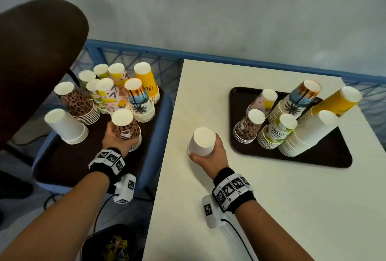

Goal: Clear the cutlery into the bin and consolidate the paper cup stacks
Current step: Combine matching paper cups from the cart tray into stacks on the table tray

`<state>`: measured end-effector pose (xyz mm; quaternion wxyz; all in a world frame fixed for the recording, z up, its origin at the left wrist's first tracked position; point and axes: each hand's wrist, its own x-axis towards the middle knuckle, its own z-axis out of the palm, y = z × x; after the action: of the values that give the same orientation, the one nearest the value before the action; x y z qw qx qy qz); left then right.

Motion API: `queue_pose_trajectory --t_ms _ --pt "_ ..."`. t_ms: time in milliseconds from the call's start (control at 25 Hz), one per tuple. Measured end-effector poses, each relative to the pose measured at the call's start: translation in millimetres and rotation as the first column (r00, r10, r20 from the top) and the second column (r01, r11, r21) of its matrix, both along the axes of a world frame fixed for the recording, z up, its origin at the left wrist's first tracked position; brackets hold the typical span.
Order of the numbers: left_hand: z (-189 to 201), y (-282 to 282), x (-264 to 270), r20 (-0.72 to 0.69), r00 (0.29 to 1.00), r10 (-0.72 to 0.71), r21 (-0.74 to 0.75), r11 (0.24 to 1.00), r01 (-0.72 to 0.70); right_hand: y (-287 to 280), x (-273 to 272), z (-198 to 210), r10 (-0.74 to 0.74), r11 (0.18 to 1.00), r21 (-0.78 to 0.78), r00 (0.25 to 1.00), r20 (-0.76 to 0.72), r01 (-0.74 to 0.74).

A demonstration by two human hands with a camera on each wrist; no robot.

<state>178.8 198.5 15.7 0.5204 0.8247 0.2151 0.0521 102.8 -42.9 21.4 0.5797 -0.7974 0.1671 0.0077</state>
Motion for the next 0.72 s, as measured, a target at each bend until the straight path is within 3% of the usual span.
queue_pose_trajectory --t_ms 160,320,480,720 --pt "31 -54 -16 0.089 0.996 -0.030 -0.054 0.998 0.035 -57 -23 16 -0.070 0.997 0.045 0.994 0.086 0.067" --pt "43 -148 -31 0.126 0.960 -0.249 -0.211 0.939 0.272 -126 -45 46 -0.171 0.985 0.053 0.964 0.205 0.163" --pt "54 -252 -56 0.143 0.908 -0.394 -0.308 0.854 0.419 -196 -56 73 -0.287 0.954 0.020 0.893 0.346 0.299" --pt "77 -326 -44 0.211 0.909 -0.360 -0.248 0.880 0.406 -276 -43 100 -0.404 0.898 0.035 0.794 0.455 0.438"
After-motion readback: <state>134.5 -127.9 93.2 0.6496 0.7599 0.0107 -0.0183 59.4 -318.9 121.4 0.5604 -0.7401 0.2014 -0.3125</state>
